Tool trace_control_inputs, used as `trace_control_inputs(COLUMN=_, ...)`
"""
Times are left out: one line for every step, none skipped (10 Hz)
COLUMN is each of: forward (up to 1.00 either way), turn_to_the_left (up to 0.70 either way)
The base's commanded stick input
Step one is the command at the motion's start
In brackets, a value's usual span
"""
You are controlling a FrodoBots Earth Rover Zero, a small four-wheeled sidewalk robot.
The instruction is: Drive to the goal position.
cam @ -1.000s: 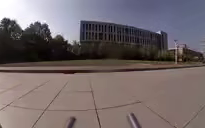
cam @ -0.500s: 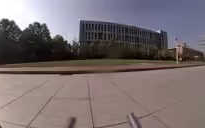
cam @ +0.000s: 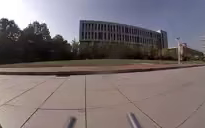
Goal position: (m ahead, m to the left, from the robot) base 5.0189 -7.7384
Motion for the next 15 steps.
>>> trace_control_inputs(forward=0.7, turn_to_the_left=0.0)
trace_control_inputs(forward=0.7, turn_to_the_left=0.0)
trace_control_inputs(forward=0.7, turn_to_the_left=0.0)
trace_control_inputs(forward=0.7, turn_to_the_left=0.0)
trace_control_inputs(forward=0.7, turn_to_the_left=0.0)
trace_control_inputs(forward=0.7, turn_to_the_left=0.0)
trace_control_inputs(forward=0.7, turn_to_the_left=0.0)
trace_control_inputs(forward=0.7, turn_to_the_left=0.0)
trace_control_inputs(forward=0.7, turn_to_the_left=0.0)
trace_control_inputs(forward=0.7, turn_to_the_left=0.0)
trace_control_inputs(forward=0.7, turn_to_the_left=0.0)
trace_control_inputs(forward=0.7, turn_to_the_left=0.0)
trace_control_inputs(forward=0.7, turn_to_the_left=0.0)
trace_control_inputs(forward=0.7, turn_to_the_left=0.0)
trace_control_inputs(forward=0.7, turn_to_the_left=0.0)
